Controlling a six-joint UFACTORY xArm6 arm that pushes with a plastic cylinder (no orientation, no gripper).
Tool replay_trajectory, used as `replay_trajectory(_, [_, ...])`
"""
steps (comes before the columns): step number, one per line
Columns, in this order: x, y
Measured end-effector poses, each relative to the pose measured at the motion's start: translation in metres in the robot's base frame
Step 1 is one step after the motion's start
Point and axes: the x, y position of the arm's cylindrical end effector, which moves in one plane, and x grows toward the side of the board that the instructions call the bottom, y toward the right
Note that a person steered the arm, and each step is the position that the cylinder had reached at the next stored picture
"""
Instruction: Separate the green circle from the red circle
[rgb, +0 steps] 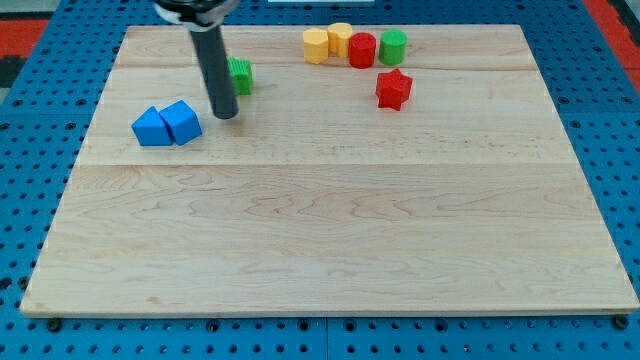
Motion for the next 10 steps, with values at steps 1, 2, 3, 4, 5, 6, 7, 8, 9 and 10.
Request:
replay_trajectory(1, [0.002,0.008])
replay_trajectory(2, [-0.035,0.048])
replay_trajectory(3, [-0.058,0.099])
replay_trajectory(4, [-0.07,0.107])
replay_trajectory(5, [-0.078,0.16])
replay_trajectory(6, [-0.117,0.258])
replay_trajectory(7, [-0.141,0.3])
replay_trajectory(8, [-0.17,0.291])
replay_trajectory(9, [-0.171,0.276])
replay_trajectory(10, [-0.163,0.219])
